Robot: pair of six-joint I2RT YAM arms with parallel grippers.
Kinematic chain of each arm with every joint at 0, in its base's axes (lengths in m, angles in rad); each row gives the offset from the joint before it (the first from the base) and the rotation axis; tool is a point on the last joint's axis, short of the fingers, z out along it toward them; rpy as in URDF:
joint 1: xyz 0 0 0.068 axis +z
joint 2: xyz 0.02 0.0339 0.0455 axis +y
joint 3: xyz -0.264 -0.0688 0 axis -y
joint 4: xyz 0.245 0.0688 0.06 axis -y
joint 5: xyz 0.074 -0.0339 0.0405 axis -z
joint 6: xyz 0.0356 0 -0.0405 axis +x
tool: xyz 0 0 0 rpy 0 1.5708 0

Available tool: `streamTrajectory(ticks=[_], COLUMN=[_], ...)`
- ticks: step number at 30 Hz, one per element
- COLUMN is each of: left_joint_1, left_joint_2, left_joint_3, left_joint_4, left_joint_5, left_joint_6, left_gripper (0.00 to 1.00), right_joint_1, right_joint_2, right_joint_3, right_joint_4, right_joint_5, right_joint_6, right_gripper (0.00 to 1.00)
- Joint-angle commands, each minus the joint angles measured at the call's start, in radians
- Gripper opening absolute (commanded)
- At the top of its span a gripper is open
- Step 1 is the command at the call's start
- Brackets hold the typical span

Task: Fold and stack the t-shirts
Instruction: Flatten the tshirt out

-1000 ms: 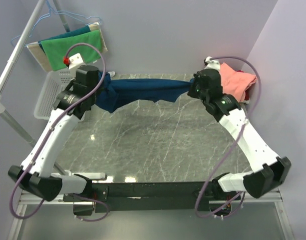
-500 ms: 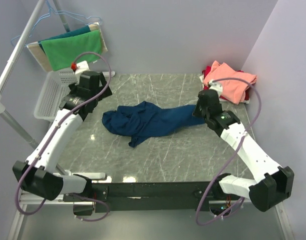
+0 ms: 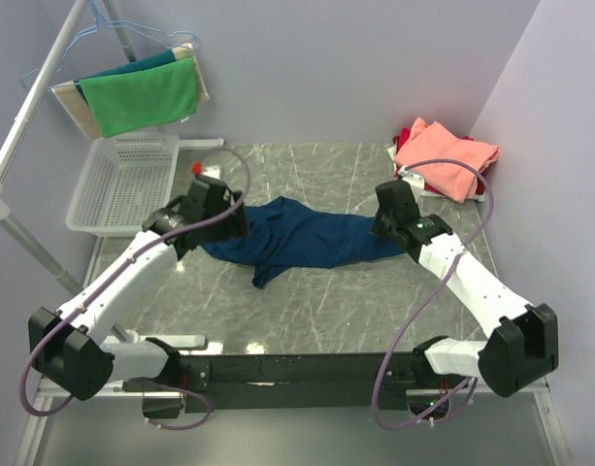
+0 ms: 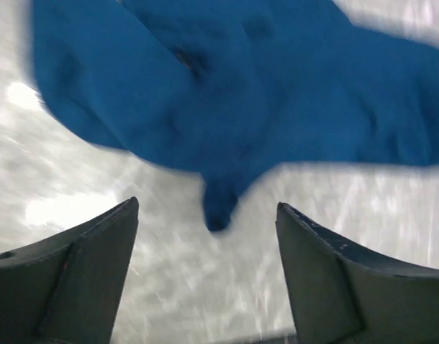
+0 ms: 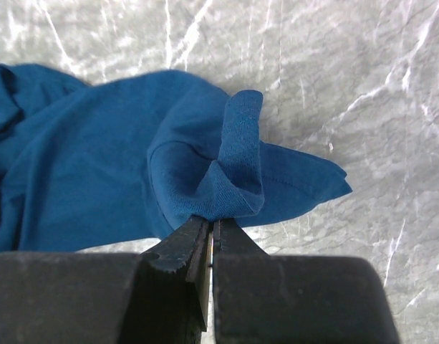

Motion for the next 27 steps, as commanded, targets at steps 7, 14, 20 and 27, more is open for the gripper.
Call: streamTrajectory(ticks=[7, 14, 20, 27], left_joint_1=[-0.18, -0.201, -0.201, -0.206], left_joint_2=[-0.093, -0.045, 0.059, 0.154], left_joint_3=[-0.202, -0.314, -0.339, -0.307], left_joint_4=[-0.019, 0.138, 0.256, 0.288], left_joint_5=[0.107, 0.154, 0.17, 0.165], left_joint_6=[-0.134, -0.161, -0.17, -0.179], left_gripper=[0.8, 0.8, 0.75, 0.7], right_joint_1=[-0.003, -0.004, -0.003, -0.003], right_joint_2=[0.062, 0.065, 0.06, 0.067], right_joint_3=[0.034, 0.023, 0.017, 0.026], right_joint_4=[0.038, 0.035, 0.029, 0.021], right_joint_5=[-0.028, -0.038, -0.037, -0.022], right_joint_6=[0.018, 0.016, 0.01, -0.001], right_gripper=[0.0, 0.0, 0.0, 0.0])
